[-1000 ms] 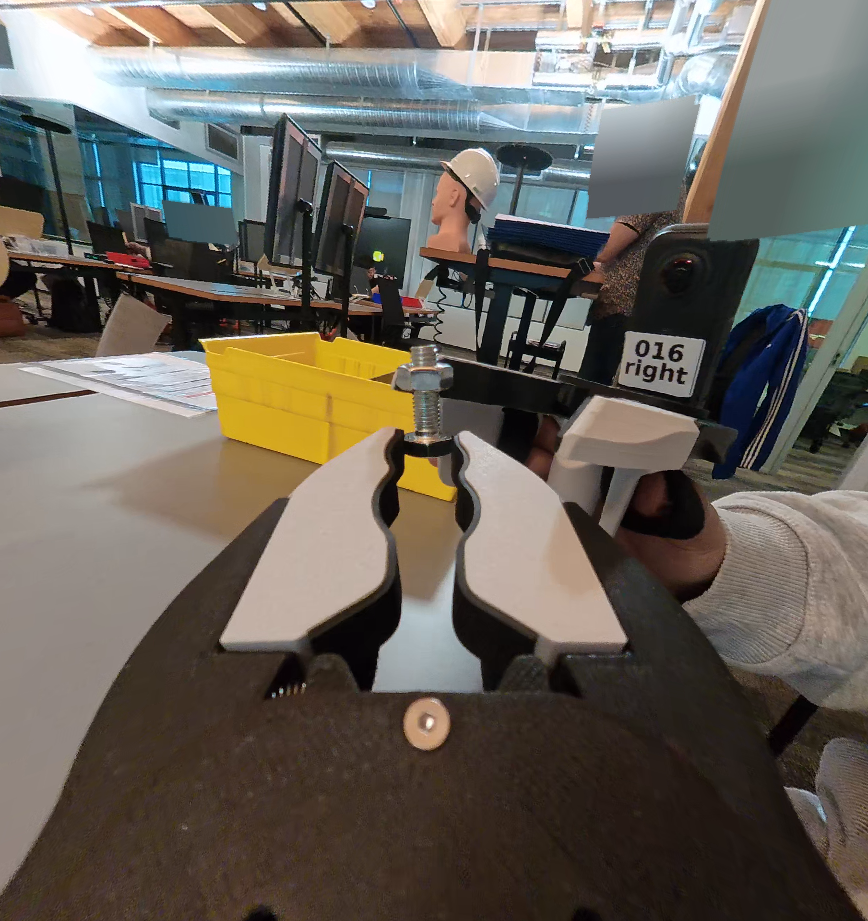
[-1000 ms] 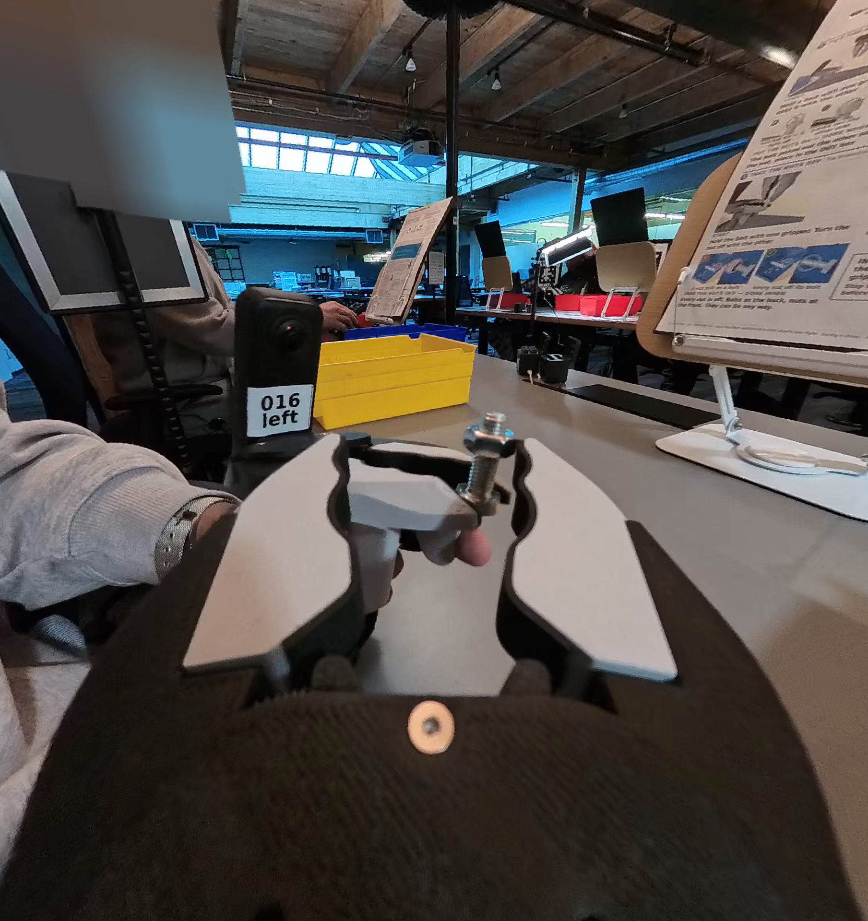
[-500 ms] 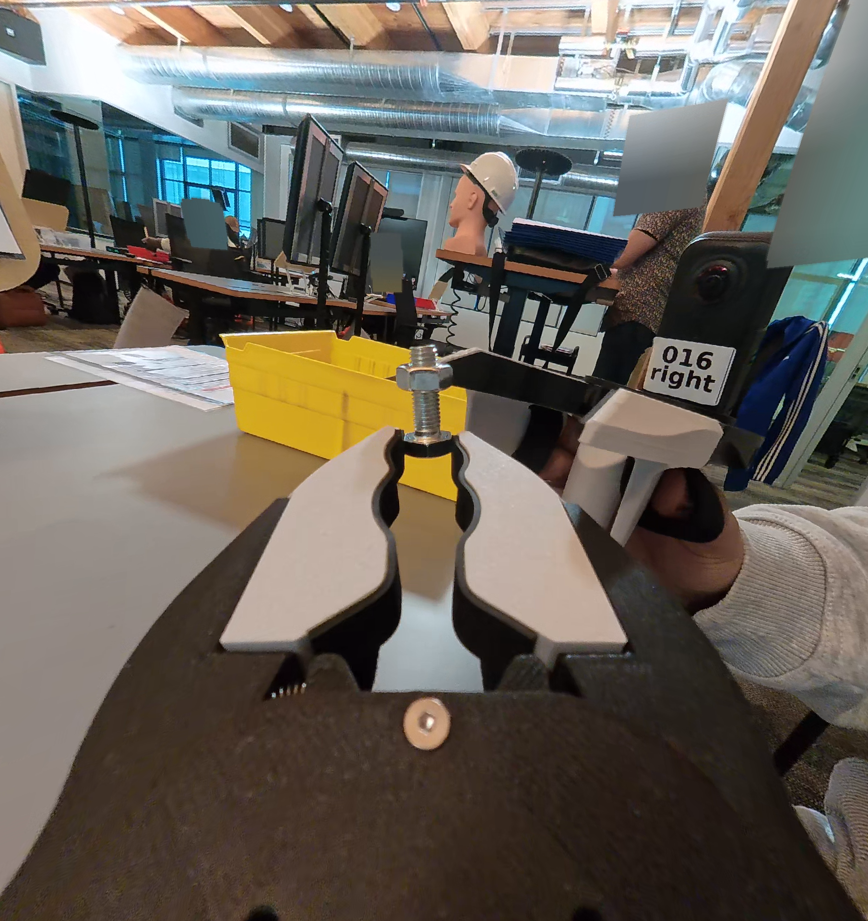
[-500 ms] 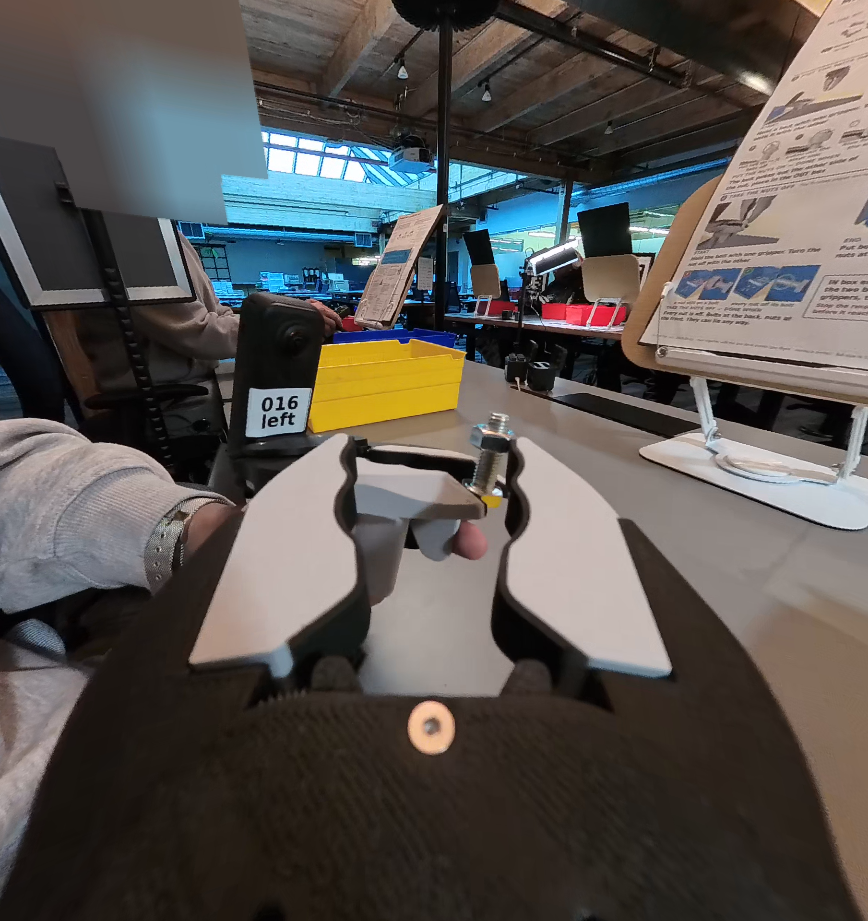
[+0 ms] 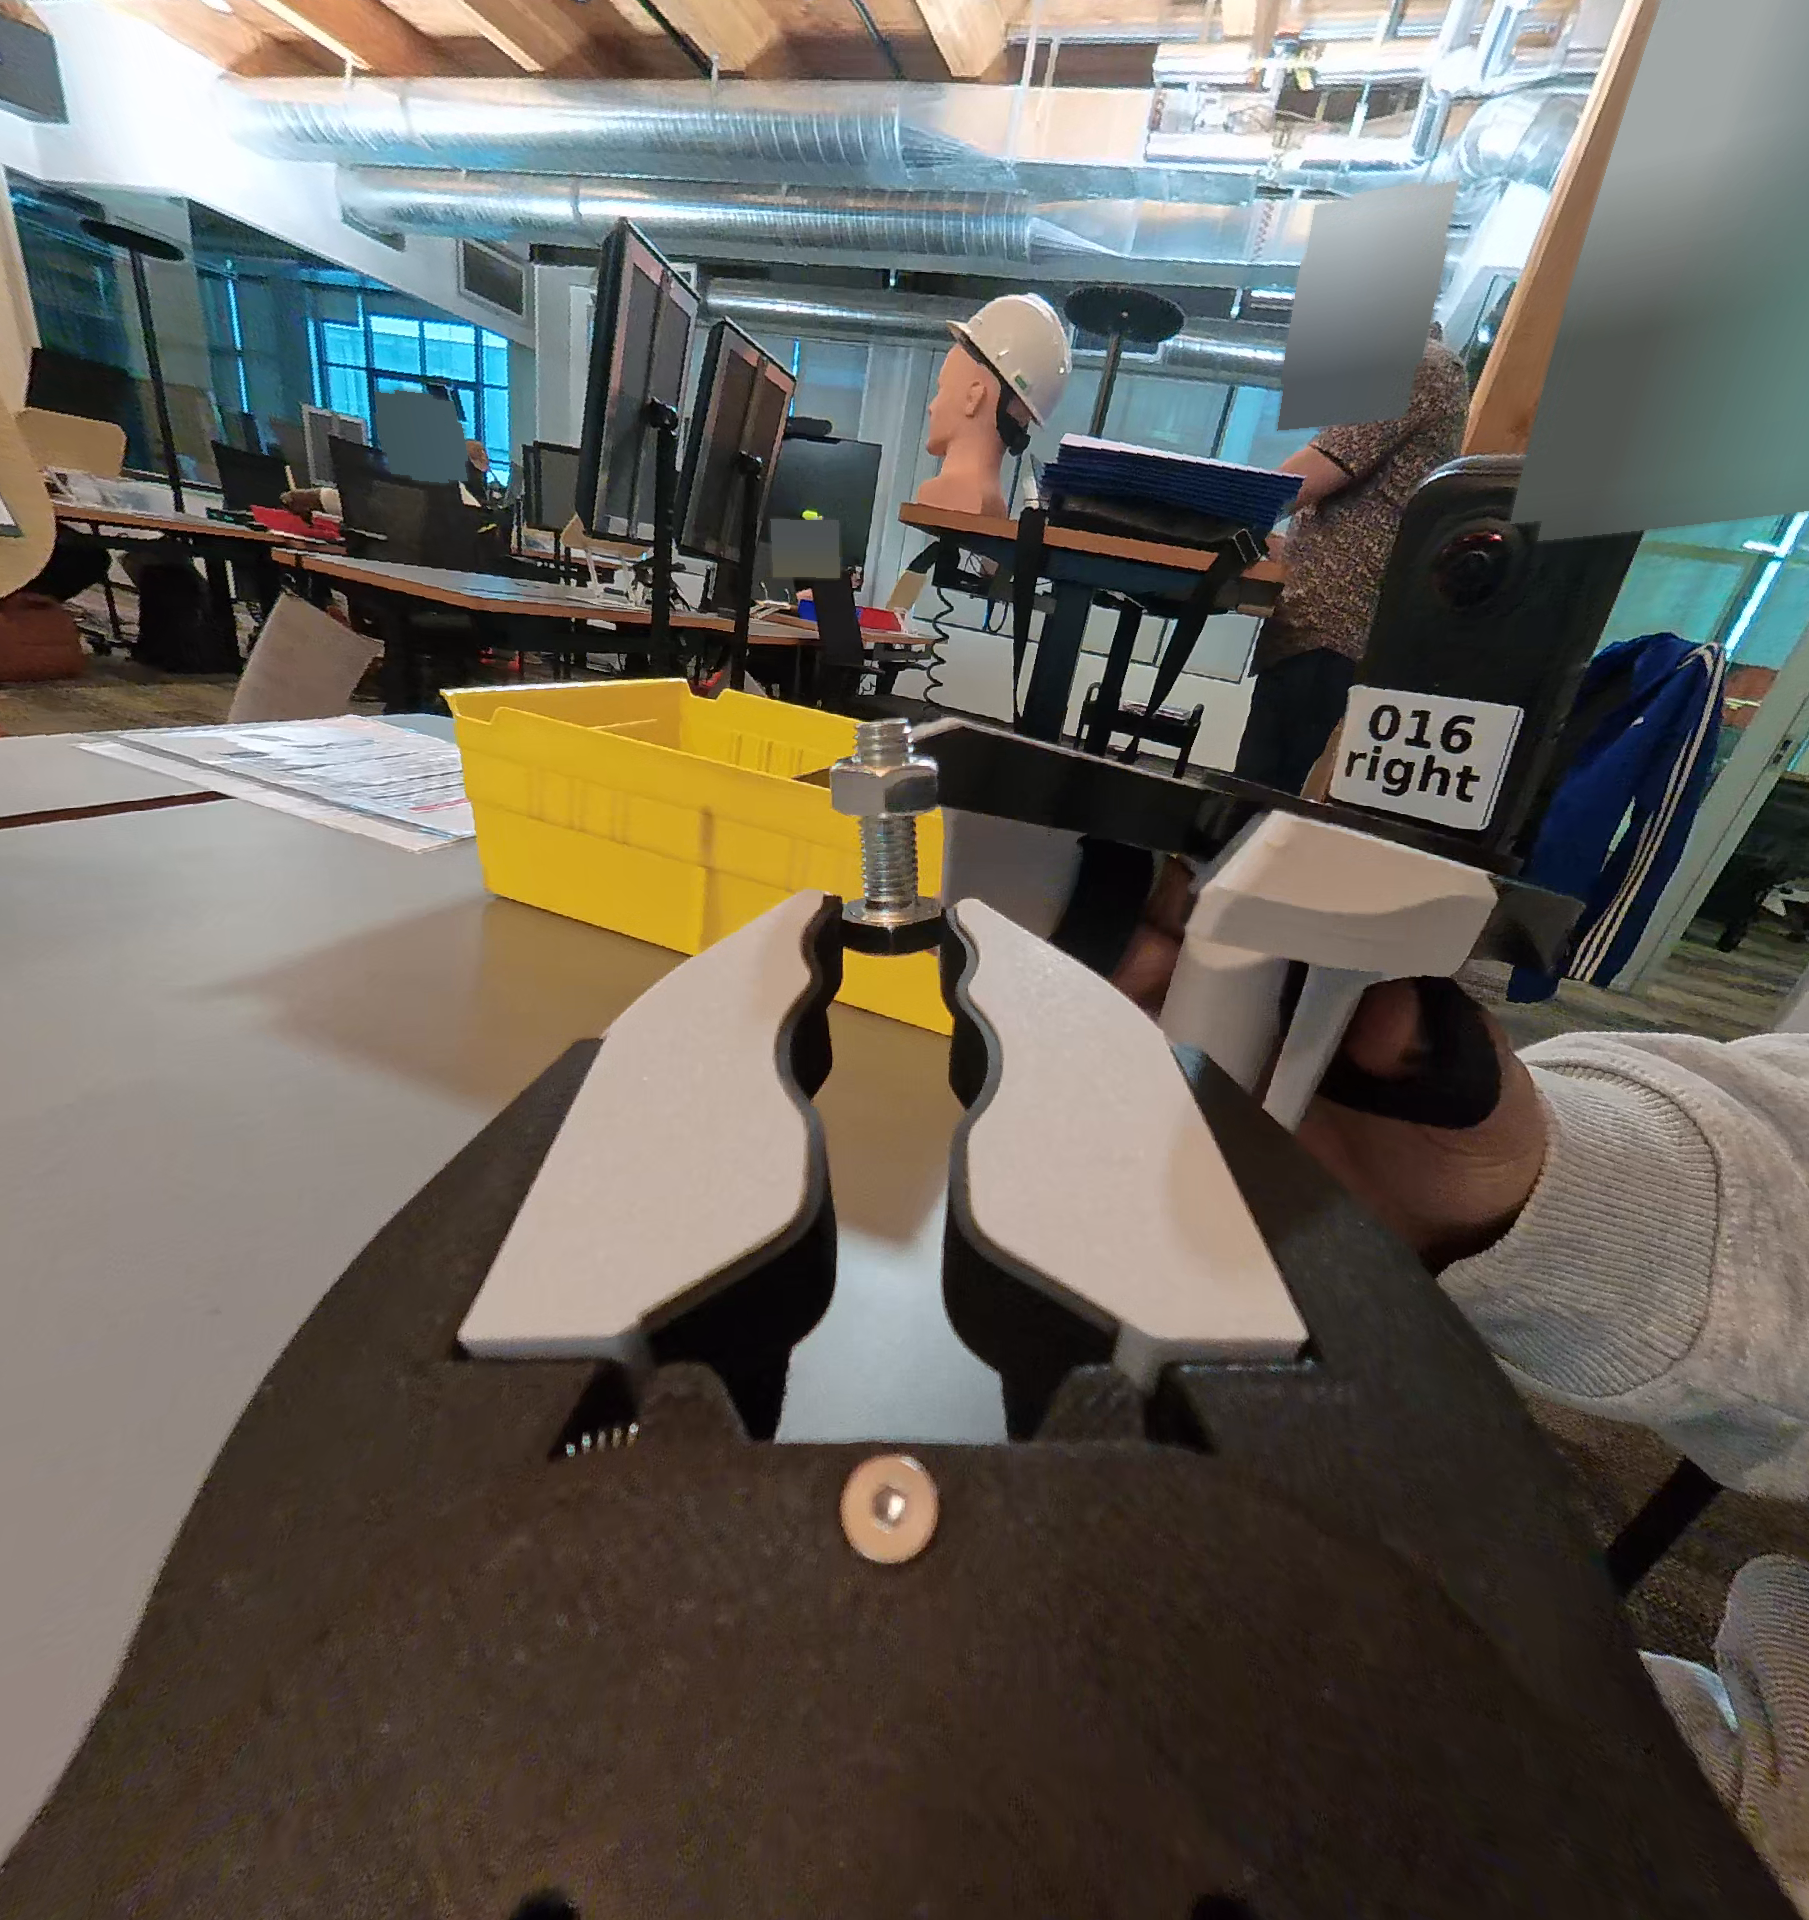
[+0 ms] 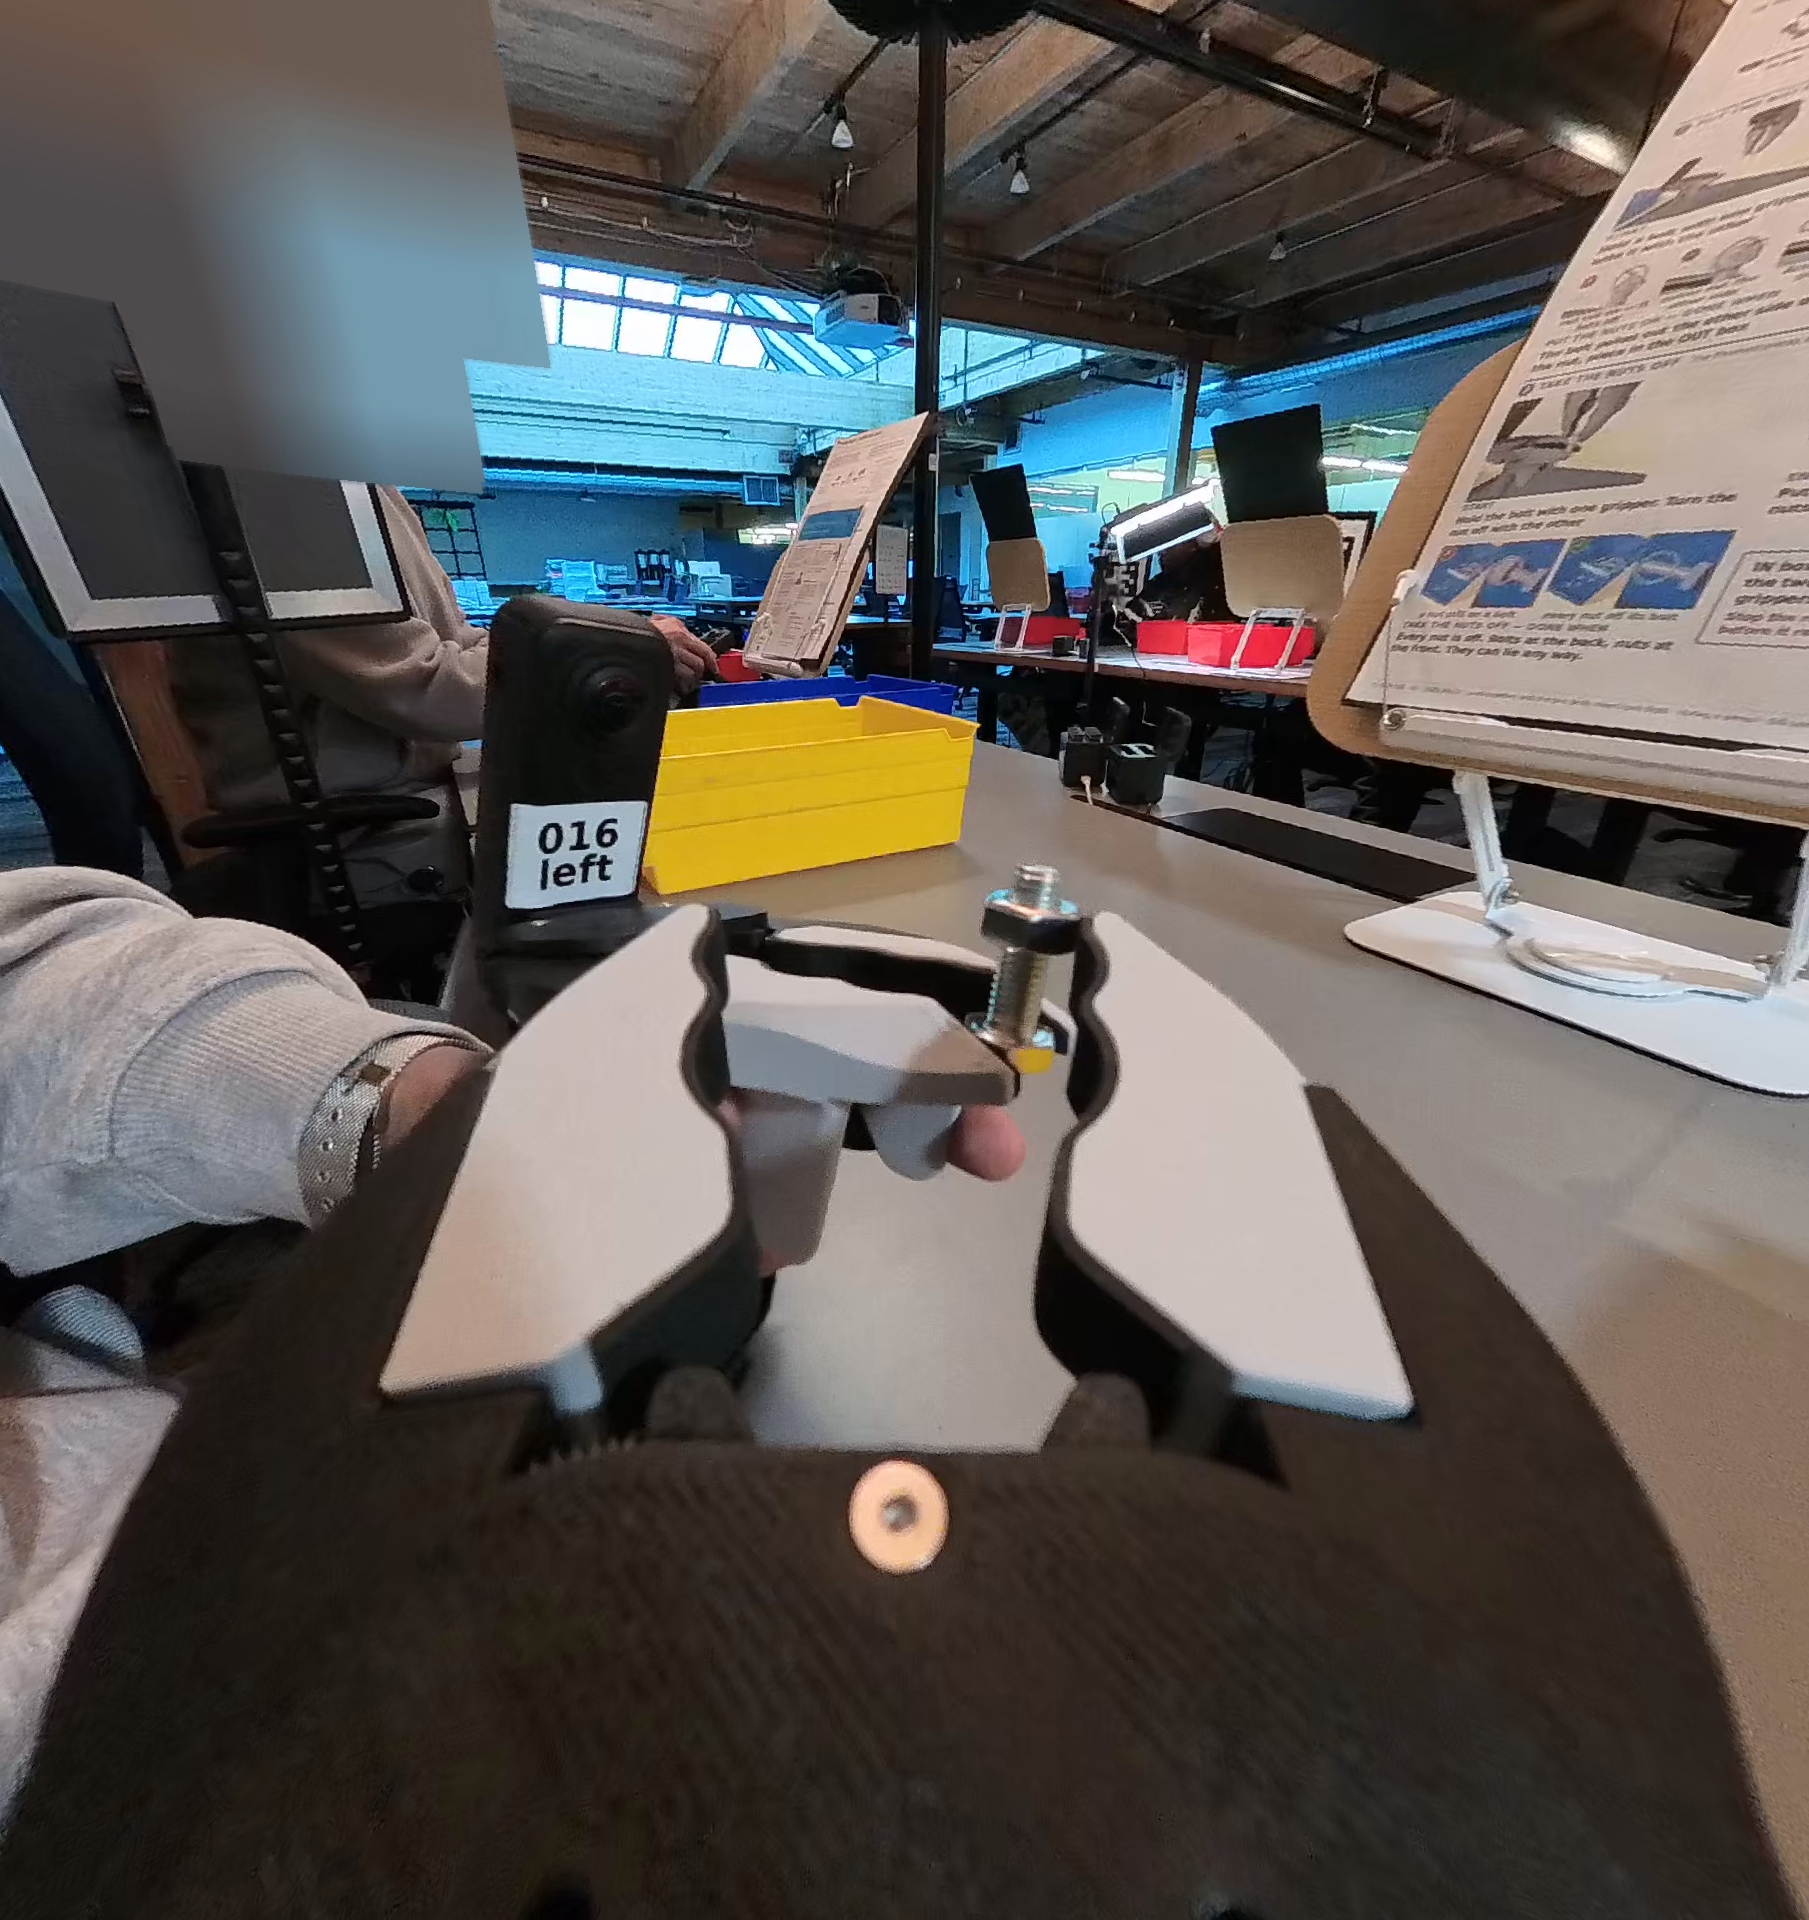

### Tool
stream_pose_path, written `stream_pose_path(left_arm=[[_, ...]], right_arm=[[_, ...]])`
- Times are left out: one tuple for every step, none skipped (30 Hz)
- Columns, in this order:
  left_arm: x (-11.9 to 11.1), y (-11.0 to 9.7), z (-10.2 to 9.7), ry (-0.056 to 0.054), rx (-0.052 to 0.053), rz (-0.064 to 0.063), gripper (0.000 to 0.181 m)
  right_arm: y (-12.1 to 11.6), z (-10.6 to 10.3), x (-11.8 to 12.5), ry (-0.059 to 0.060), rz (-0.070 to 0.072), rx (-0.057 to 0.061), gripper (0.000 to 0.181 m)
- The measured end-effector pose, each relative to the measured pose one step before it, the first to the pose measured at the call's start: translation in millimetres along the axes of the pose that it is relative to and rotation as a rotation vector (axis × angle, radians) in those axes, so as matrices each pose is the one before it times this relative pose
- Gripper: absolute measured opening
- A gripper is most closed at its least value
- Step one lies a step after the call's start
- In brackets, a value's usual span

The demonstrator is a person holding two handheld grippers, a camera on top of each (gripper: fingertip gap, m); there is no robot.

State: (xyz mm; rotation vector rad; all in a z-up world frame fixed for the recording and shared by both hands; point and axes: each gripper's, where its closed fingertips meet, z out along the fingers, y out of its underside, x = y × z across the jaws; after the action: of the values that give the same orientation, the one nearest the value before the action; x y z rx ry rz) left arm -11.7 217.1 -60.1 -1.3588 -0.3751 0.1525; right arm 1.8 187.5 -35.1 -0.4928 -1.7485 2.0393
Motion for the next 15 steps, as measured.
stream_pose_path(left_arm=[[-1.03,-0.38,-0.34,-0.0032,0.0013,-0.0024,0.018],[-1.15,-0.53,-0.34,-0.0043,0.0021,-0.0044,0.018],[-1.20,-0.27,-0.24,-0.0040,0.0016,-0.0058,0.018],[-1.23,-0.01,-0.08,-0.0039,-0.0008,-0.0049,0.018],[-1.20,0.33,-0.18,-0.0054,-0.0027,-0.0018,0.018],[-1.12,0.53,0.03,-0.0059,-0.0042,0.0008,0.018],[-0.62,0.75,0.12,-0.0038,-0.0059,0.0019,0.018],[-0.31,0.61,0.14,-0.0034,-0.0051,0.0043,0.018],[-0.12,0.43,0.14,-0.0028,-0.0034,0.0066,0.018],[0.07,0.39,0.09,-0.0022,-0.0030,0.0075,0.018],[-0.40,0.18,-0.03,-0.0051,-0.0012,0.0059,0.018],[-0.38,0.17,0.04,-0.0030,-0.0017,0.0024,0.018],[-0.40,0.19,-0.01,-0.0013,-0.0017,-0.0005,0.018],[-0.49,0.10,-0.02,-0.0018,-0.0004,-0.0009,0.018],[-0.43,-0.12,-0.07,-0.0015,0.0004,-0.0003,0.018]], right_arm=[[-0.46,-0.38,0.60,0.0049,-0.0033,0.0014,0.064],[-1.15,-0.65,0.91,0.0065,-0.0034,0.0046,0.063],[-1.20,-0.77,0.98,0.0065,-0.0028,0.0055,0.063],[-1.15,-0.69,0.61,0.0040,-0.0015,0.0044,0.062],[-0.66,-0.52,0.32,0.0016,0.0002,0.0026,0.061],[-0.32,-0.28,0.05,0.0001,0.0015,0.0012,0.060],[-0.16,-0.04,-0.30,-0.0018,0.0017,0.0004,0.059],[-0.07,0.10,-0.80,-0.0028,0.0003,-0.0001,0.058],[0.09,0.26,-0.90,-0.0022,-0.0026,-0.0011,0.058],[0.14,0.35,-0.97,-0.0017,-0.0052,-0.0020,0.058],[0.29,0.46,-1.16,-0.0017,-0.0072,-0.0023,0.057],[0.21,0.41,-1.08,-0.0011,-0.0085,-0.0026,0.057],[0.39,0.43,-0.77,0.0005,-0.0086,-0.0025,0.057],[0.39,0.33,-0.37,0.0014,-0.0069,-0.0027,0.057],[0.45,0.27,0.11,0.0019,-0.0038,-0.0023,0.058]])
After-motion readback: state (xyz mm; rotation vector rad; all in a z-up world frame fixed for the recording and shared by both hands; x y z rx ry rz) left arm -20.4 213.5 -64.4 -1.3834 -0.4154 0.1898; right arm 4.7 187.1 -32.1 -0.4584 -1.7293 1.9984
